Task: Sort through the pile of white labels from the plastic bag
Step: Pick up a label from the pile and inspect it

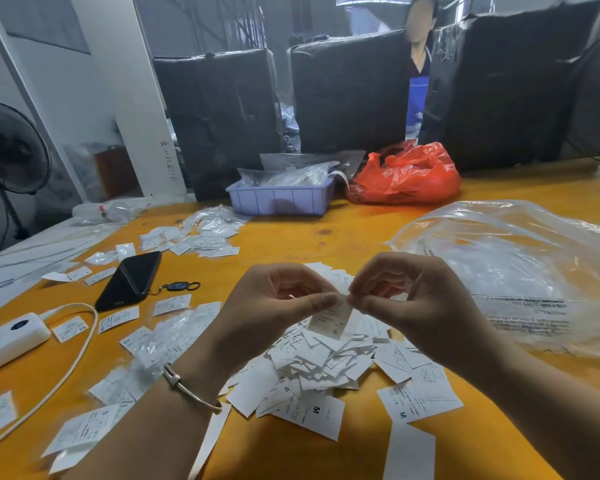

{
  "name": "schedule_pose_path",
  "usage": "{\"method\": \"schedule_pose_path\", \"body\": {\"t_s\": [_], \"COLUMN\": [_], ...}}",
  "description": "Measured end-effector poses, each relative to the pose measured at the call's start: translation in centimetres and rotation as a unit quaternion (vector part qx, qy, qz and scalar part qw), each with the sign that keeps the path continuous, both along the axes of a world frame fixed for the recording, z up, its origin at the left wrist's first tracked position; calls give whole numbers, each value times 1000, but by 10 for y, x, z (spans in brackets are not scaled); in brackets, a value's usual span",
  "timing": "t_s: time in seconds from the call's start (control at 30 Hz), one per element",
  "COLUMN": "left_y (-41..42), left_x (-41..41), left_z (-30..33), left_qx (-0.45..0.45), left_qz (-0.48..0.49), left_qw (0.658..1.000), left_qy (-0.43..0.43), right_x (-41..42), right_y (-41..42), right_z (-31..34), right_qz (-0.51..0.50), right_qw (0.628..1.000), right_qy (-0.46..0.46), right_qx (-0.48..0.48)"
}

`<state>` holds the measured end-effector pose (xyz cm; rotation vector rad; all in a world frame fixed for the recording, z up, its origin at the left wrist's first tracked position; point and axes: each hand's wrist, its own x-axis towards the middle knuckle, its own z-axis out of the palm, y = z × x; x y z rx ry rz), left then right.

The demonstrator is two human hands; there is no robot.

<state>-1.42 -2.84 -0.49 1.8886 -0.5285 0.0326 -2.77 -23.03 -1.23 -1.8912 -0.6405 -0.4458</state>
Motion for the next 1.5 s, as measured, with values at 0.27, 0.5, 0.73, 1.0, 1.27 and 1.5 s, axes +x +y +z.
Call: {"method": "schedule_pose_path", "body": {"t_s": [0.27, 0.5, 0.73, 1.0, 1.27, 1.5], "left_y": [50, 97, 103, 99, 75, 28], "left_x": [25, 43, 40, 39, 38, 27], "left_z": [7, 0, 2, 1, -6, -23], "left_qx": [147, 306, 389, 434, 334, 267], "left_qz": [153, 300, 290, 289, 356, 165], "left_qw": [975, 901, 870, 848, 865, 930], "left_qy": [63, 60, 91, 93, -113, -191], "right_x": [12, 32, 45, 52, 51, 52], "right_y": [-15, -46, -64, -73, -75, -79], "right_z": [-4, -4, -13, -19, -17, -15], "right_qz": [-168, -430, -448, -442, -461, -471], "right_qw": [983, 860, 765, 774, 750, 762], "right_qy": [-47, -50, 124, 112, 127, 97], "right_qx": [-59, -271, -445, -438, -457, -433]}}
